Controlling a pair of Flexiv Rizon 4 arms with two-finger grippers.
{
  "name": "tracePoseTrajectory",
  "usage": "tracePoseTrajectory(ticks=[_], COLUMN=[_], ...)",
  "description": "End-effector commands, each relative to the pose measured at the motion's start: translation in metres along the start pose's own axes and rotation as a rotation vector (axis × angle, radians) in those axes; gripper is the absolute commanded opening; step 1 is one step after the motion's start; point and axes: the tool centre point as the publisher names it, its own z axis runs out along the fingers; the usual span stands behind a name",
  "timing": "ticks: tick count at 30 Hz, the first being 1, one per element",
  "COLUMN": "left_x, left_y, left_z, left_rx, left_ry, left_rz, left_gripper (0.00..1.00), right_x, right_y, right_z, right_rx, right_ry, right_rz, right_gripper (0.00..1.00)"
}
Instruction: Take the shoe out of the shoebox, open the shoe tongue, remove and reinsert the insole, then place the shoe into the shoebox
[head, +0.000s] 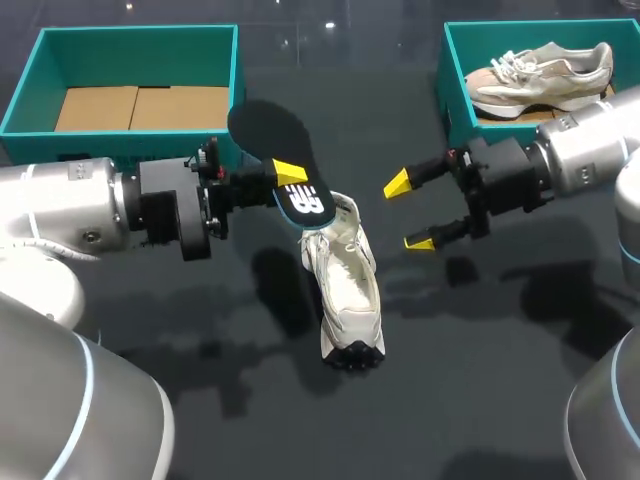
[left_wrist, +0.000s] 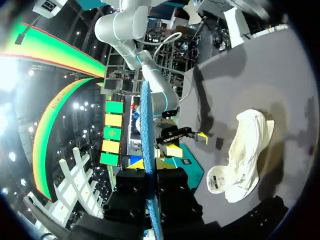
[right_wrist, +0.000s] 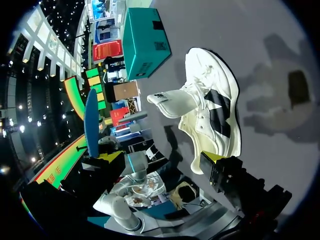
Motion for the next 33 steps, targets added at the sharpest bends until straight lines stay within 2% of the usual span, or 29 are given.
tracePoseTrajectory(ticks=[1, 6, 13, 20, 22, 23, 33], left_x=[0.001, 0.003, 0.031, 0.049, 0.050, 0.050, 0.050], left_y=[-0.003, -0.002, 0.022, 0.033, 0.034, 0.034, 0.034], left_z=[0.007, 0.011, 0.018, 0.021, 0.024, 0.024, 0.024], left_rx=[-0.044, -0.029, -0.019, -0.001, 0.006, 0.006, 0.006], left_ry=[-0.001, 0.009, 0.019, -0.001, -0.003, -0.003, -0.003], left_rz=[0.084, 0.099, 0.118, 0.080, 0.071, 0.071, 0.071], left_gripper=[0.00, 0.00, 0.00, 0.00, 0.00, 0.00, 0.00], right_x=[0.000, 0.000, 0.007, 0.016, 0.020, 0.022, 0.022], right_y=[0.000, 0.000, 0.016, 0.026, 0.028, 0.028, 0.028], right_z=[0.002, 0.002, 0.010, 0.018, 0.022, 0.023, 0.023], right_rx=[-0.001, -0.001, -0.034, -0.077, -0.101, -0.141, -0.141], right_ry=[-0.002, -0.002, 0.060, 0.117, 0.136, 0.131, 0.131], right_rz=[0.000, 0.000, -0.027, -0.110, -0.151, -0.183, -0.183], right_gripper=[1.00, 1.00, 1.00, 1.00, 1.00, 1.00, 1.00])
